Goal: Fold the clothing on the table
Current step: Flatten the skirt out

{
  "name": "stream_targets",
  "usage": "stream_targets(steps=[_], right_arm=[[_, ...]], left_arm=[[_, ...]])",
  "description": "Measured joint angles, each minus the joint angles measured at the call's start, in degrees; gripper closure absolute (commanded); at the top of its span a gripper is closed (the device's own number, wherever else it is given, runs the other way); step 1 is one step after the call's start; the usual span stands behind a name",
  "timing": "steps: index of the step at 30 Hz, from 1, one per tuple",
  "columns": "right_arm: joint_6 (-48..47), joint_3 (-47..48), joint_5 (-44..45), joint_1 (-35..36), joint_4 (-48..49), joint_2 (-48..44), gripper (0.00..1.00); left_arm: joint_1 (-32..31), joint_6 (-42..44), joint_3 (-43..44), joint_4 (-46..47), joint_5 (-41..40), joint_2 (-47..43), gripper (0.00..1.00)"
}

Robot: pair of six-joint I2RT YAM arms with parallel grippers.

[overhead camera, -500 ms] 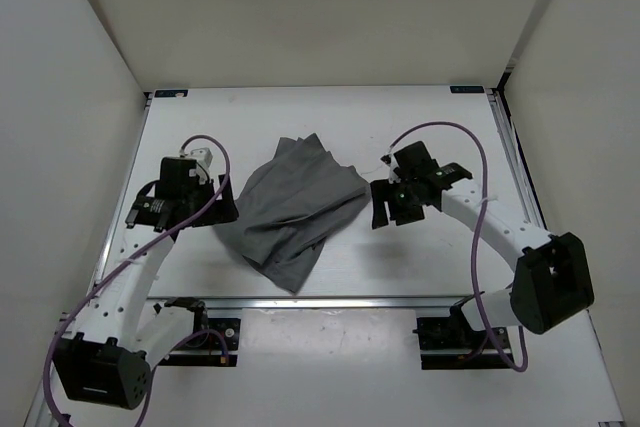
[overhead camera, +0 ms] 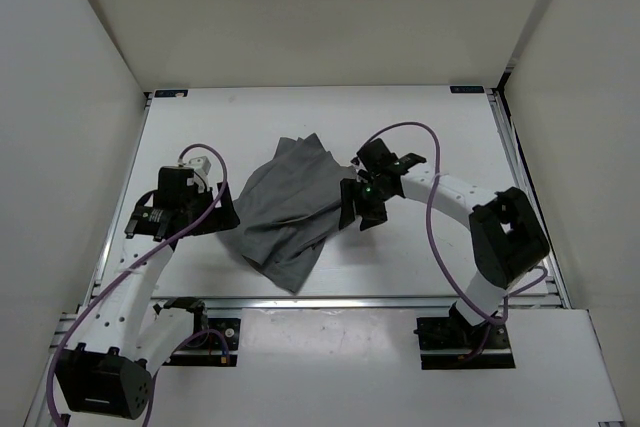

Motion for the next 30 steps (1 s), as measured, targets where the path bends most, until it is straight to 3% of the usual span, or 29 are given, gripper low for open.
stream_targets(steps=[13,16,17,19,24,30], right_arm=[[16.70,-0.22,-8.57,2.36,12.96,7.52,0.41],[18.71,-0.17,-10.14,3.65,15.39,9.94,0.61],[19.23,-0.17,-10.73,4.02,15.98,10.97,0.78],[20.09,-0.17,-11.85,4.46,16.63,12.94,1.00],[18.58,1.18,-9.38,3.23,13.22,14.03,1.00],[6.80,23.41,2.84,-1.20,0.72,13.46,1.00]], left_arm=[[-1.57,-0.31,-1.68,1.05,0.61,0.92,0.10],[-1.75,-0.17,-1.81,0.92,0.61,1.62,0.10],[-1.77,-0.13,-1.81,0.94,0.59,1.79,0.10],[-1.77,-0.07,-1.84,0.92,0.46,1.90,0.10],[-1.57,0.22,-1.86,1.01,0.35,1.92,0.10],[-1.44,0.09,-1.99,2.21,1.14,2.49,0.09]])
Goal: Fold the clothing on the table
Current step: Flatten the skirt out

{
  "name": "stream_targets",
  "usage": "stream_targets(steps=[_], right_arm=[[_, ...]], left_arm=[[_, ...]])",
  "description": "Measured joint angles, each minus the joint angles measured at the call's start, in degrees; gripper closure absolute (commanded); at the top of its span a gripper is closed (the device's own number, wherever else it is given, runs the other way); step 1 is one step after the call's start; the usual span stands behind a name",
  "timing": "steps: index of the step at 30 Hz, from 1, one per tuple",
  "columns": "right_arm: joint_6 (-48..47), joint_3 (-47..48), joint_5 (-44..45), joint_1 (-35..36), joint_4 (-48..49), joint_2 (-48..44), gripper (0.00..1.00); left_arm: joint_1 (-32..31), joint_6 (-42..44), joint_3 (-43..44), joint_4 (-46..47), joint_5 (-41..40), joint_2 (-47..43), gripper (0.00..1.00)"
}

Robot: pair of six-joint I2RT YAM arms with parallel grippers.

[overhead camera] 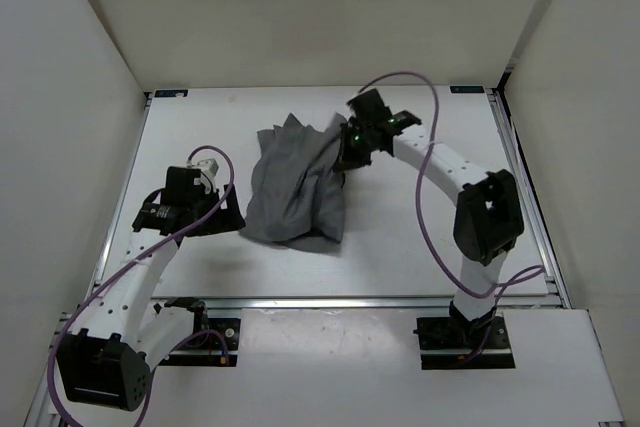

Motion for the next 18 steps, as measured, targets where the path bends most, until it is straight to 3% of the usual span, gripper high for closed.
stream_targets(steps=[3,7,8,9,11,18], right_arm=[[-4.35,4.61,4.72,-4.02,-1.44,-3.65,0.99],[-7.19,0.52,8.74,-11.32,-3.82,-9.29,0.69],[-7.65,-1.29,9.75,-13.16,-4.42,-10.12,0.65],[-8.09,-2.93,10.95,-14.60,-5.25,-10.56,0.55],[-9.01,-5.73,13.49,-15.91,-7.06,-10.80,0.45],[-10.45,-7.45,17.64,-8.24,-10.19,-10.75,0.46]], left_arm=[[0.09,-0.04,0.00,0.79,0.61,0.57,0.09],[0.04,-0.02,-0.04,1.51,0.94,1.05,0.09],[-0.04,-0.02,-0.04,1.62,0.98,1.16,0.09],[-0.13,-0.02,-0.07,1.70,0.98,1.20,0.09],[-0.26,-0.02,-0.22,1.99,1.25,1.20,0.09],[-1.03,-0.04,-1.07,2.89,1.99,1.79,0.09]])
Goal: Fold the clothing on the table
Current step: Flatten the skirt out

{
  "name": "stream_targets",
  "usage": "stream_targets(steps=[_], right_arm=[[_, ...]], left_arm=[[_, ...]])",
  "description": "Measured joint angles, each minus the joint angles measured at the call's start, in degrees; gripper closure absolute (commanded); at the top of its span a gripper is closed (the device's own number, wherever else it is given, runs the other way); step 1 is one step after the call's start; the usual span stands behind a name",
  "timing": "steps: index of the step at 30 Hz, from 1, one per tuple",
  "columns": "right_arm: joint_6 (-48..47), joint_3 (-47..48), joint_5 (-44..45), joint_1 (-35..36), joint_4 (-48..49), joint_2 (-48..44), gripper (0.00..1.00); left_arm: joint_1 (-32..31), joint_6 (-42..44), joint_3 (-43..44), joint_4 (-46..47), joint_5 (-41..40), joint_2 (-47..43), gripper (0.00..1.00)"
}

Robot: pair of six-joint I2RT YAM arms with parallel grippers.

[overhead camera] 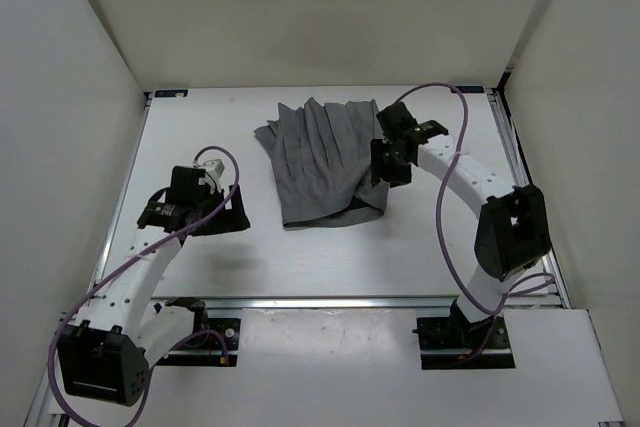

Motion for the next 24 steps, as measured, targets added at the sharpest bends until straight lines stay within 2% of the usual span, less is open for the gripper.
stream_targets(steps=[5,14,24], right_arm=[[2.19,-0.09,-0.70,0.94,2.40,2.58,0.48],[8.44,4.61,-1.64,-1.88,5.77,17.00,0.49],[11.69,6.29,-3.74,-2.38,8.44,17.88,0.50]], left_arm=[[-0.94,0.04,0.00,0.00,0.09,0.70,0.10],[-1.84,0.04,0.00,-0.11,0.26,1.99,0.10],[-1.22,0.04,0.00,-0.52,0.31,2.43,0.10]])
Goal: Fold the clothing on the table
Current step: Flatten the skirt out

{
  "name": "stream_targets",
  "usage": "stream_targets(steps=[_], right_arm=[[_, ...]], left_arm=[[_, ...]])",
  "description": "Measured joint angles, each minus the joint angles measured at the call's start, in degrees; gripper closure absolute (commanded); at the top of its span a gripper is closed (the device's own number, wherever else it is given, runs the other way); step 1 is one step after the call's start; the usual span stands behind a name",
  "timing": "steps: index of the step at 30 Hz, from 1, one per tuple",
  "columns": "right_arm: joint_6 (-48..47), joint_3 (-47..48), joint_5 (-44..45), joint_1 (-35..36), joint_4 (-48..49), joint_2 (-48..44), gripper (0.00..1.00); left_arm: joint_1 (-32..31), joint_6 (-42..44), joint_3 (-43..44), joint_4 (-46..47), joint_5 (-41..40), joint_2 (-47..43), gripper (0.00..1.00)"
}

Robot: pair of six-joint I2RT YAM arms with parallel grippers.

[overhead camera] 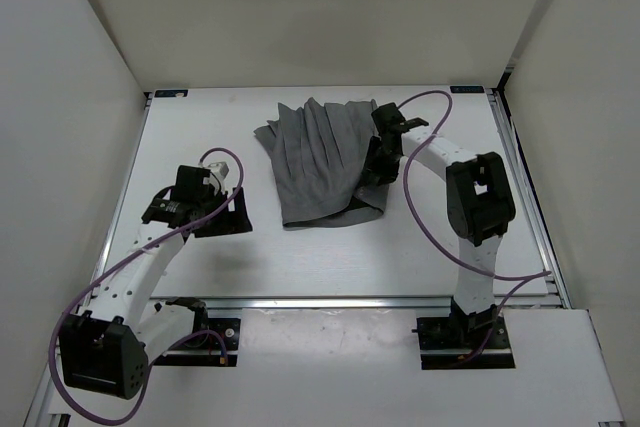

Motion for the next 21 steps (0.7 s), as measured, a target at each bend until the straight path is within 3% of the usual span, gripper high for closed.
stream_targets(steps=[6,12,21], right_arm=[[0.70,1.49,-0.63,-0.17,-0.20,1.01,0.53],[0.72,3.23,-2.80,0.74,0.02,5.40,0.62],[-0.66,3.13,-2.73,2.80,-1.53,4.87,0.59]], left_arm=[[0.63,0.04,0.00,-0.02,-0.02,0.61,0.11],[1.09,0.22,-0.04,0.00,-0.02,0.83,0.11],[2.29,0.17,-1.22,0.09,0.00,0.17,0.10]])
